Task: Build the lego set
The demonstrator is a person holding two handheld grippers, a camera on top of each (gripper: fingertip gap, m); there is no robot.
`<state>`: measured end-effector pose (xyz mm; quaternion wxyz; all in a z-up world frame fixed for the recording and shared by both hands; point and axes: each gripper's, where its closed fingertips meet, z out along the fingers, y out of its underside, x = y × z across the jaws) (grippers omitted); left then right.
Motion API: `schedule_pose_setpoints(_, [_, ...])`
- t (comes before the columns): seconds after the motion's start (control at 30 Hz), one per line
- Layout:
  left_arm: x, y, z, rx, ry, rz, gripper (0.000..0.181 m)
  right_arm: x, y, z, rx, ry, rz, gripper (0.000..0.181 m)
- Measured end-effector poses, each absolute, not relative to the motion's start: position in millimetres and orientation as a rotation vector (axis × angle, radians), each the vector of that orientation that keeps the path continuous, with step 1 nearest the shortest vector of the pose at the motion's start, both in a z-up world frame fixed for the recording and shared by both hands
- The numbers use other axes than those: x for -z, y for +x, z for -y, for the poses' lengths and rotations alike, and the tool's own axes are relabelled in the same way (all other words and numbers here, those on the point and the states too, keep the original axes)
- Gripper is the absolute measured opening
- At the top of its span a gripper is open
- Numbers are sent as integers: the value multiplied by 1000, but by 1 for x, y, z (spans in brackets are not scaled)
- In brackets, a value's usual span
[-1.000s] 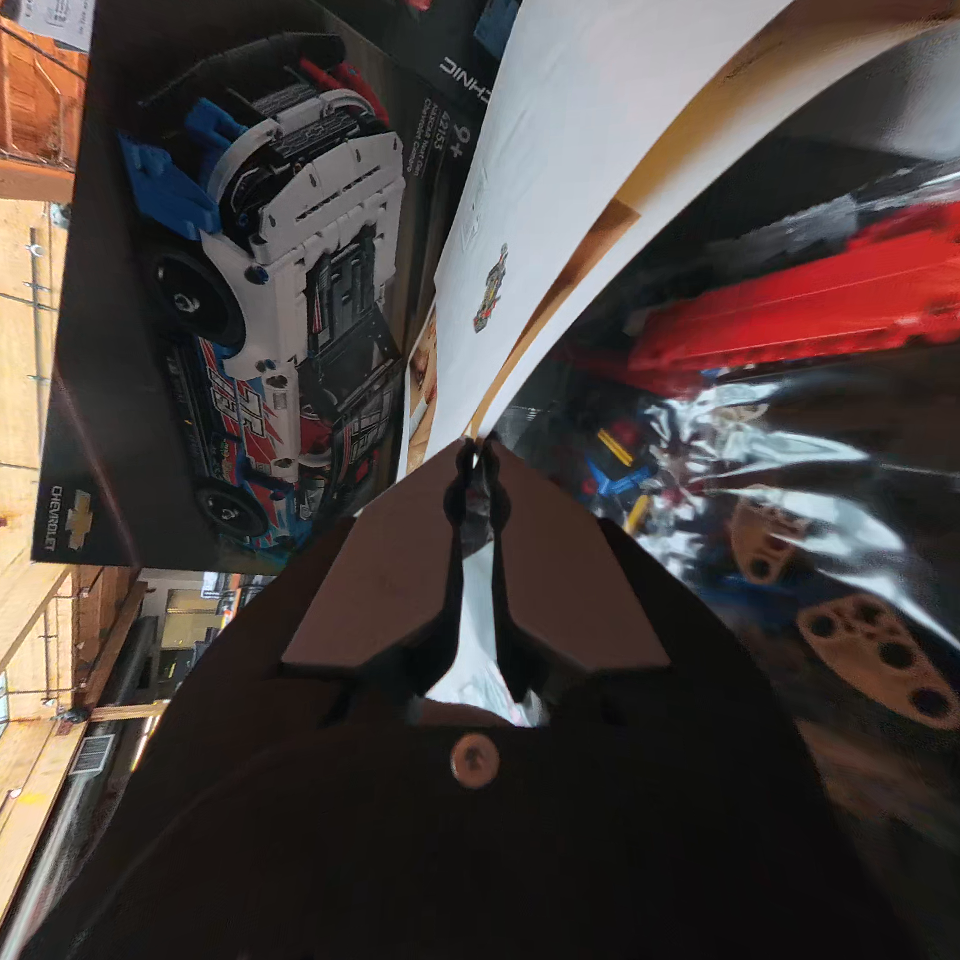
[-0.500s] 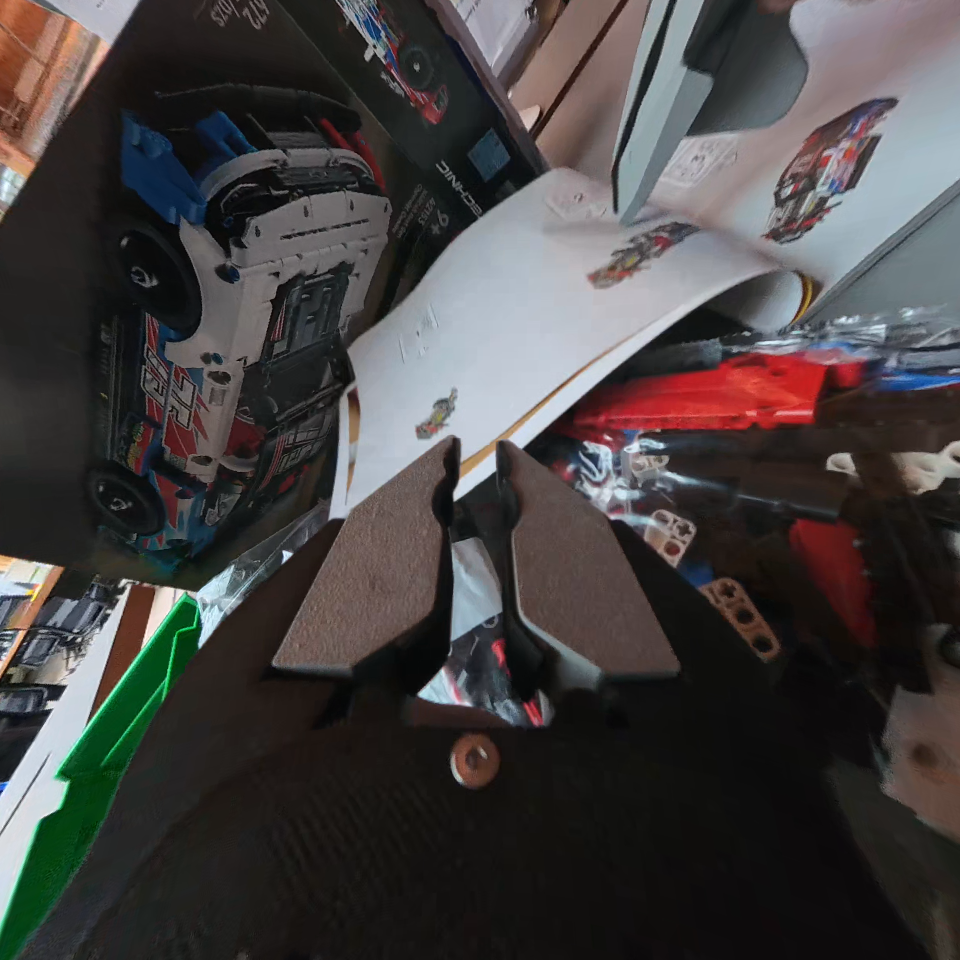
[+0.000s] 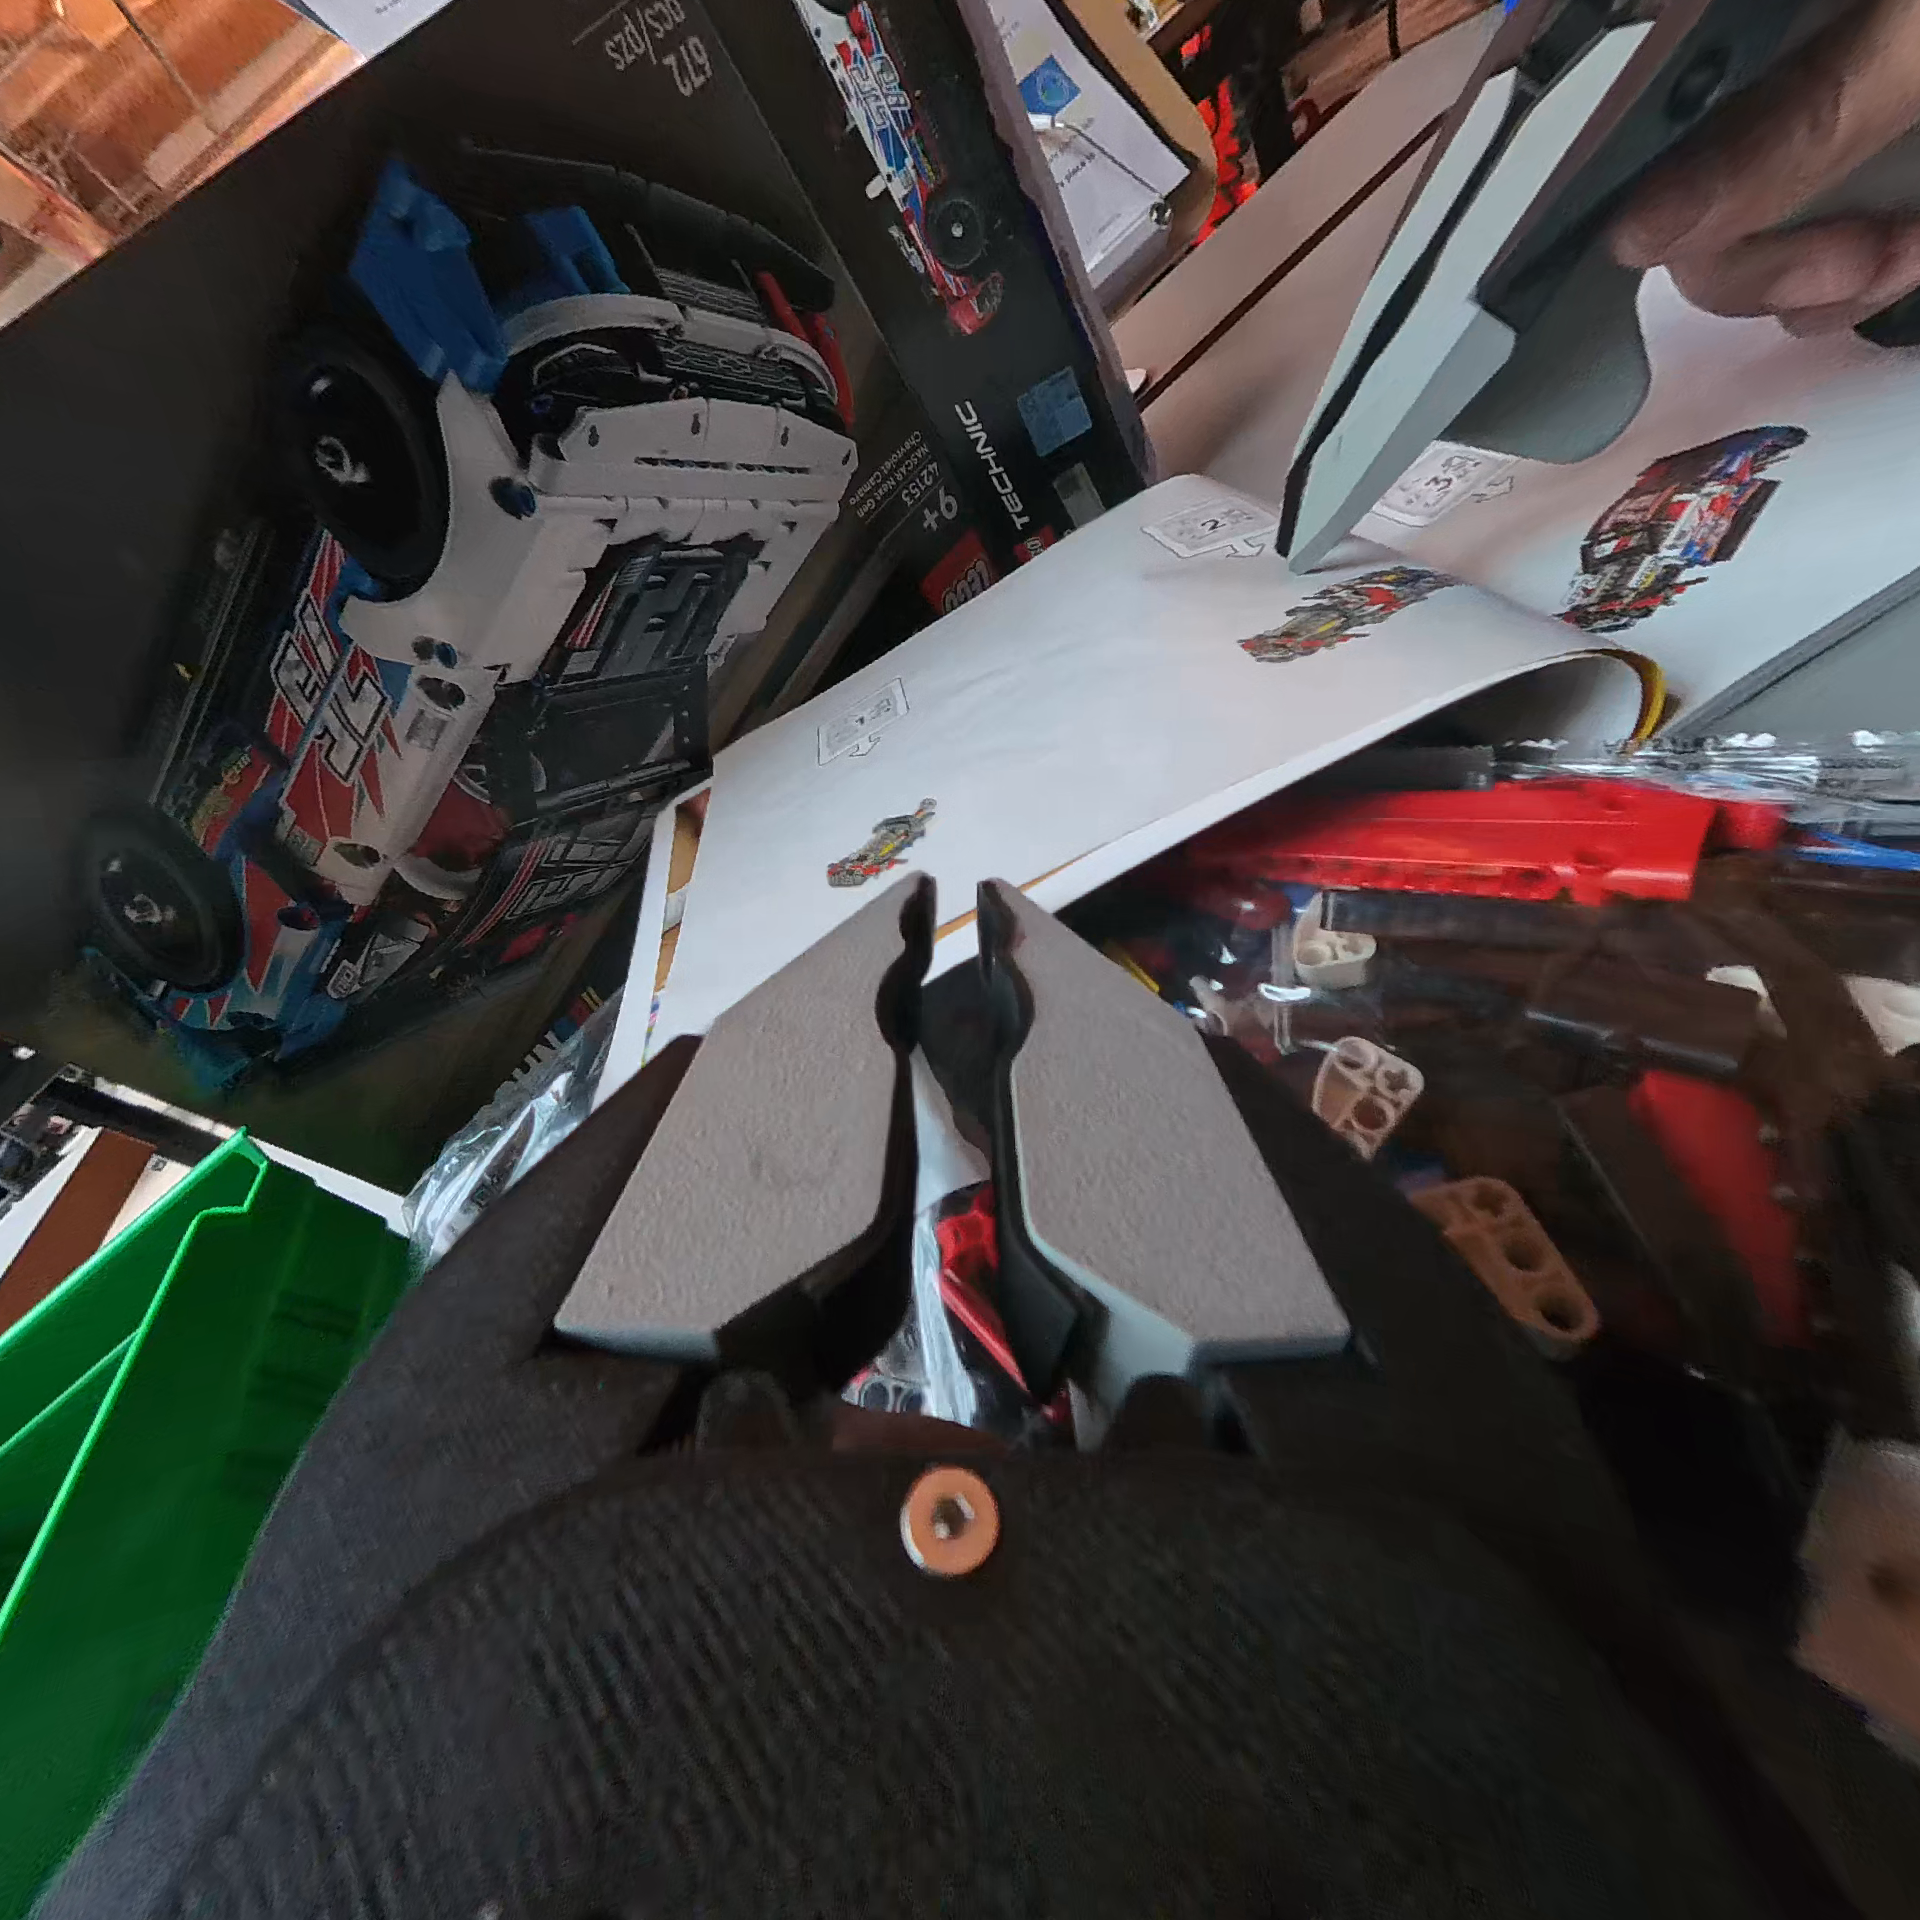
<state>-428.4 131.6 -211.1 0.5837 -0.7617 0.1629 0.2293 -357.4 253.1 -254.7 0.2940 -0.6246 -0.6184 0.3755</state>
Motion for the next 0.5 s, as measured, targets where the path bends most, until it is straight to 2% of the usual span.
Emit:
schedule_pose_setpoints(0.3, [213,-427,-133,-538,-1776,-388,12,254,-358,-251,-1019,-1649,1655,15])
schedule_pose_setpoints(0.5, [213,-427,-134,-557,-1771,-391,11,241,-344,-264,-958,-1607,1633,28])
